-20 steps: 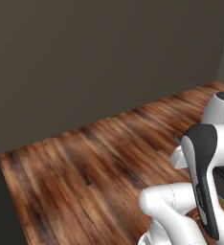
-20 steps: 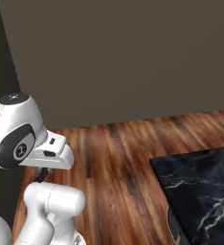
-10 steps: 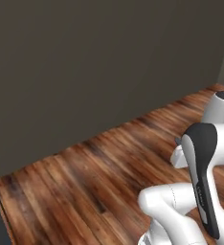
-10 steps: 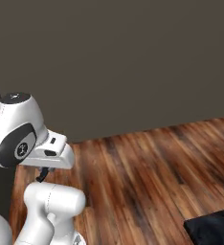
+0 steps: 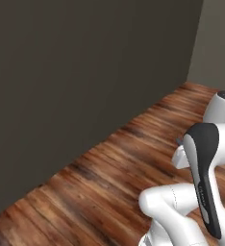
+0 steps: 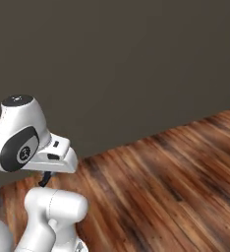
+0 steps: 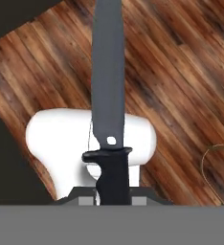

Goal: Retrieve the butter from the fridge and place it on a plate on the dining table. Then retrieve the butter knife by the fridge and place it near the plate.

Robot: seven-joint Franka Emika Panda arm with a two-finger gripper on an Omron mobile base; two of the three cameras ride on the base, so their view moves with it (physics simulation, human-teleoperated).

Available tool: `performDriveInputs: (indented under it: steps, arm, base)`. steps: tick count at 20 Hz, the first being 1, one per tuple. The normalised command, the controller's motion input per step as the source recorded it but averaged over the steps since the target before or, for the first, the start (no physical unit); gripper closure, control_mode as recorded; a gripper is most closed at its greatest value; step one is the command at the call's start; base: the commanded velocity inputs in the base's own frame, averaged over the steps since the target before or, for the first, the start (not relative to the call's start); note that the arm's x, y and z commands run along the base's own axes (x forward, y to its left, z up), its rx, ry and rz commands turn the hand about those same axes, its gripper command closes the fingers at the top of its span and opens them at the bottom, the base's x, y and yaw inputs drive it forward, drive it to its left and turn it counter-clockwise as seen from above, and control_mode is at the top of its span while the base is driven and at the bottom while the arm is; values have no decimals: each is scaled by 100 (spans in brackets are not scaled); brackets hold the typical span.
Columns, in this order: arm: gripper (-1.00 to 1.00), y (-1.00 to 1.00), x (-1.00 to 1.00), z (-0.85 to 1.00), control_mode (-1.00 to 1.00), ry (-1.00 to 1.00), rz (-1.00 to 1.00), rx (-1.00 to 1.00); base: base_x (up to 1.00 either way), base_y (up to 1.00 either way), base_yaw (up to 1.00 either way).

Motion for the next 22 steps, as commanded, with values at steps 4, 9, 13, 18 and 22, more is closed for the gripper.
performDriveInputs:
  steps: [4,9,13,18,22]
  arm:
    - [100,0,0,0,100,0,0,0]
    - [100,0,0,0,100,0,0,0]
    - [100,0,0,0,100,0,0,0]
    - [100,0,0,0,100,0,0,0]
    - [100,0,0,0,100,0,0,0]
  base:
    - [100,38,-53]
    - [100,35,-53]
    - [100,34,-51]
    - [100,32,-50]
    - [100,31,-53]
